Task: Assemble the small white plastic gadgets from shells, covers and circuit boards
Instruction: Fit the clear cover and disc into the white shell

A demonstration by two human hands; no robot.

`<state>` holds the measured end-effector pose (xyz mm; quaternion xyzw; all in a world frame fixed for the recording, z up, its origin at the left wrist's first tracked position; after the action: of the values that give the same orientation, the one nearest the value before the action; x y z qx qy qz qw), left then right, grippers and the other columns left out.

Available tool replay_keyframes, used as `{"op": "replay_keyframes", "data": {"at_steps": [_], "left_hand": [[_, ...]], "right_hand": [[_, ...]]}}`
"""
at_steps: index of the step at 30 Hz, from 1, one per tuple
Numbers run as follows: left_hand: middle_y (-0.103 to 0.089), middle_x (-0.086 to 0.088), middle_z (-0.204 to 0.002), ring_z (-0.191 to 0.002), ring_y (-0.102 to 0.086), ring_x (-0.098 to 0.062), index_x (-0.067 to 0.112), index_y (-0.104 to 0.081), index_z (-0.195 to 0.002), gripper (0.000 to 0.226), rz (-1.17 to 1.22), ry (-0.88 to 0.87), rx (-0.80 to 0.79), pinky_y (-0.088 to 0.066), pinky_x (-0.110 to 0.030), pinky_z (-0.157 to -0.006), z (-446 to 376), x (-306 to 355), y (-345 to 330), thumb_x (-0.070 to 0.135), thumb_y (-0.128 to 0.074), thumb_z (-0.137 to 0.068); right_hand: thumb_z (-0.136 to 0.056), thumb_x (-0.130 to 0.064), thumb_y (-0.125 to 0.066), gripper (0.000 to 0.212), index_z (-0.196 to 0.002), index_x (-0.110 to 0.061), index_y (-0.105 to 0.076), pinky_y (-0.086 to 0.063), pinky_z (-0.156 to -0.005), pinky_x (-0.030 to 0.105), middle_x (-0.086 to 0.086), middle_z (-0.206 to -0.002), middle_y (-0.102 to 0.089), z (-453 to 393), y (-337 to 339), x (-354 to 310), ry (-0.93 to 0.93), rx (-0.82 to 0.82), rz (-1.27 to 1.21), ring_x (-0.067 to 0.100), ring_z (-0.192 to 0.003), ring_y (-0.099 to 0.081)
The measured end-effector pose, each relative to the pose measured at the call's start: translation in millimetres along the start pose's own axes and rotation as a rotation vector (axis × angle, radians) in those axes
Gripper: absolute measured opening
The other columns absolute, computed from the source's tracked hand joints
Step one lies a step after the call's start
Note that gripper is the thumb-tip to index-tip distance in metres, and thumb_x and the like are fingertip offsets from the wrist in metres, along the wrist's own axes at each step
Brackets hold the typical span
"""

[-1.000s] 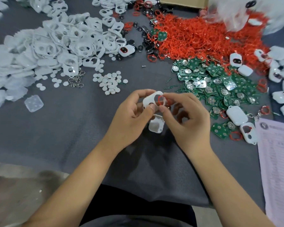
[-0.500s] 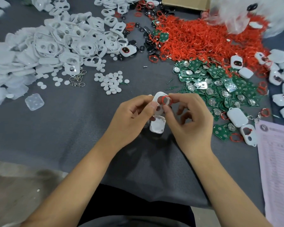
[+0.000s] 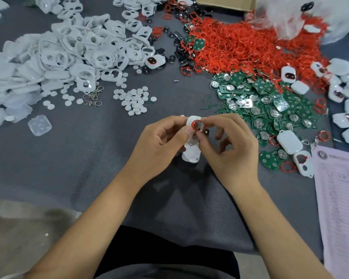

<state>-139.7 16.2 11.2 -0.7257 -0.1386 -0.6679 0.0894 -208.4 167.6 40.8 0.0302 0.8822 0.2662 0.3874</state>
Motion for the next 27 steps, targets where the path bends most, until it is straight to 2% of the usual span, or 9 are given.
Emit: {"op": "replay_keyframes", "data": {"at_steps": [6,10,14,19,22,25,27], "left_hand": [[-0.075,-0.006,-0.091,-0.078,-0.068,-0.008,0.010,-0.073,-0.104,0.015,-0.040,-0.014,0.004,-0.054,-0.020,-0.071,1.5,0.6,-1.1,0.013,-0.059,-0.106],[-0.074,-0.003,-0.086,-0.076,-0.066,-0.010,0.011,-0.074,-0.099,0.019,-0.084,-0.030,0.020,-0.053,-0.025,-0.074,1.8,4.1,-0.4,0.019,-0.058,-0.106],[-0.074,-0.004,-0.086,-0.076,-0.066,-0.007,0.010,-0.073,-0.098,0.018,-0.066,-0.034,0.024,-0.052,-0.019,-0.073,2.7,6.5,-1.6,0.022,-0.060,-0.103],[-0.075,-0.005,-0.090,-0.077,-0.068,-0.005,0.011,-0.073,-0.099,0.015,-0.039,-0.036,0.002,-0.052,-0.016,-0.074,2.8,7.9,-2.8,0.021,-0.061,-0.101],[-0.076,-0.002,-0.089,-0.077,-0.067,-0.002,0.013,-0.074,-0.100,0.014,-0.059,-0.044,0.007,-0.050,-0.014,-0.073,3.3,9.0,-3.0,0.021,-0.062,-0.101],[-0.073,0.005,-0.081,-0.072,-0.063,0.002,0.017,-0.073,-0.096,0.014,-0.072,-0.045,0.016,-0.047,-0.011,-0.068,3.5,10.5,-1.5,0.021,-0.062,-0.102],[-0.073,0.001,-0.082,-0.072,-0.063,-0.002,0.021,-0.074,-0.095,0.015,-0.065,-0.030,0.029,-0.049,-0.014,-0.066,3.5,9.7,0.0,0.020,-0.062,-0.103]], "right_hand": [[-0.084,-0.002,-0.078,0.025,-0.104,-0.016,-0.073,-0.045,-0.065,0.024,0.000,-0.099,-0.066,-0.7,-1.3,-0.2,-0.012,-0.051,-0.063,0.012,-0.081,-0.060],[-0.084,-0.002,-0.076,0.025,-0.104,-0.017,-0.073,-0.041,-0.061,0.018,-0.003,-0.101,-0.063,1.5,-5.6,2.1,-0.044,-0.094,-0.122,0.014,-0.078,-0.060],[-0.082,0.001,-0.076,0.030,-0.104,-0.019,-0.071,-0.043,-0.058,0.020,-0.005,-0.102,-0.062,1.3,-5.4,3.5,-0.051,-0.106,-0.147,0.017,-0.078,-0.061],[-0.083,0.001,-0.076,0.030,-0.106,-0.018,-0.072,-0.044,-0.066,0.019,-0.007,-0.102,-0.062,1.5,-4.3,4.6,-0.064,-0.117,-0.162,0.012,-0.084,-0.061],[-0.086,-0.001,-0.077,0.029,-0.109,-0.019,-0.074,-0.044,-0.066,0.018,-0.006,-0.103,-0.065,1.8,-3.1,5.9,-0.079,-0.143,-0.168,0.013,-0.085,-0.062],[-0.091,-0.009,-0.079,0.025,-0.113,-0.020,-0.075,-0.048,-0.061,0.025,-0.002,-0.103,-0.067,1.2,-1.3,8.9,-0.109,-0.174,-0.231,0.018,-0.083,-0.062],[-0.094,-0.016,-0.077,0.022,-0.114,-0.024,-0.075,-0.050,-0.060,0.028,-0.001,-0.104,-0.068,0.4,-0.6,10.5,-0.136,-0.173,-0.278,0.018,-0.081,-0.063]]}}
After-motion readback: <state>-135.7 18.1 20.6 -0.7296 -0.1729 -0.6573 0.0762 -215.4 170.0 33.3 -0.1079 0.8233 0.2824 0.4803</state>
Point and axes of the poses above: each hand's wrist, its own z-axis away from the middle knuckle, its own y-axis out of the back of the hand, x = y × z, the point moved 6 cm from there along -z, towards the middle knuckle
